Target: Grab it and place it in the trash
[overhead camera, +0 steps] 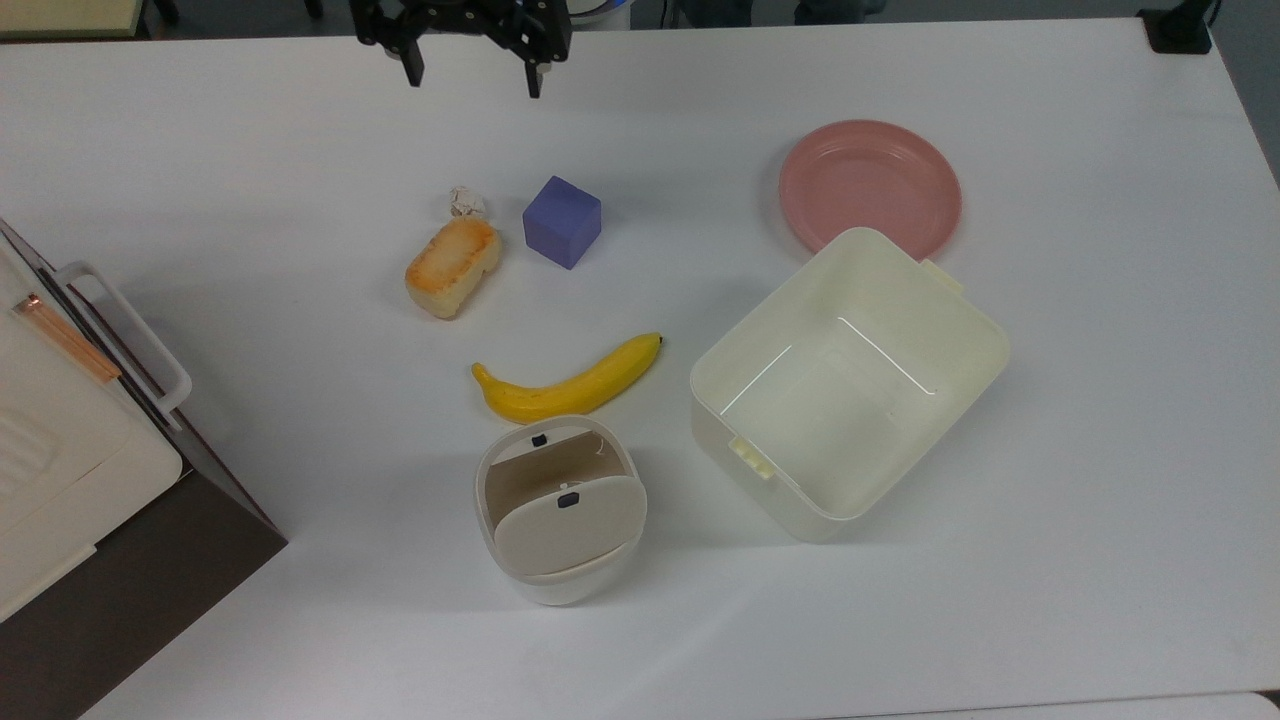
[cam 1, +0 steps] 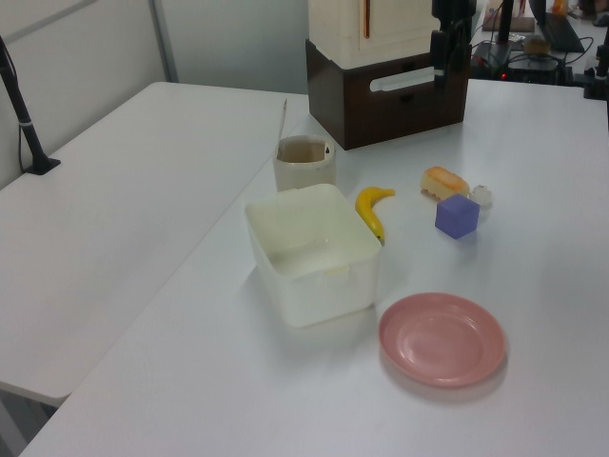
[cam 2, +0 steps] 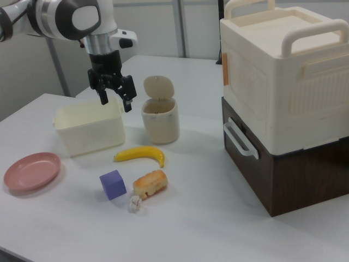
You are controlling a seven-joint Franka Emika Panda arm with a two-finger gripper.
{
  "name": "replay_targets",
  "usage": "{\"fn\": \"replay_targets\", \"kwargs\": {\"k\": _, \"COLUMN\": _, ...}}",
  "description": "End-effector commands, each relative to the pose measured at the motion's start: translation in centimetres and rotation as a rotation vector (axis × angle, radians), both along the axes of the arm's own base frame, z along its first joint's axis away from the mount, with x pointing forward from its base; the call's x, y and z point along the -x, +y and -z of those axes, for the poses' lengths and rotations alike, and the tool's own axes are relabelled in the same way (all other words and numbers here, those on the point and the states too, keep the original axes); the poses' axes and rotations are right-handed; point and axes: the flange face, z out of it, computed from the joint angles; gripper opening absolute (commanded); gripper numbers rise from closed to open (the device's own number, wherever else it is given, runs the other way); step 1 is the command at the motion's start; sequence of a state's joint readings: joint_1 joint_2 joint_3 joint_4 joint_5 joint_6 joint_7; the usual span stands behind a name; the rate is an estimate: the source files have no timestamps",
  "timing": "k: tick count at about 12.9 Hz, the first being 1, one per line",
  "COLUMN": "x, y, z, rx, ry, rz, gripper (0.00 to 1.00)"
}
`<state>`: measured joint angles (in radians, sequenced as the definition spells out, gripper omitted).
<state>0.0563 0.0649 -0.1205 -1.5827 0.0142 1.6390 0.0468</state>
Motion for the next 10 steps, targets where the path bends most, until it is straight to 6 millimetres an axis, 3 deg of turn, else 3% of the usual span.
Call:
{"fn": "replay_targets", "kwargs": {"k": 1, "x": 0.99, "y": -1.49, "z": -0.89, "rx": 0.013, "ry": 0.002, "rz": 0.079, "gripper": 1.0}}
{"fn": "replay_targets", "kwargs": {"k": 10, "x": 0.65, "y": -1.13, "z": -0.59, "rx": 0.011, "ry": -0.005, "rz": 0.065, "gripper": 1.0}}
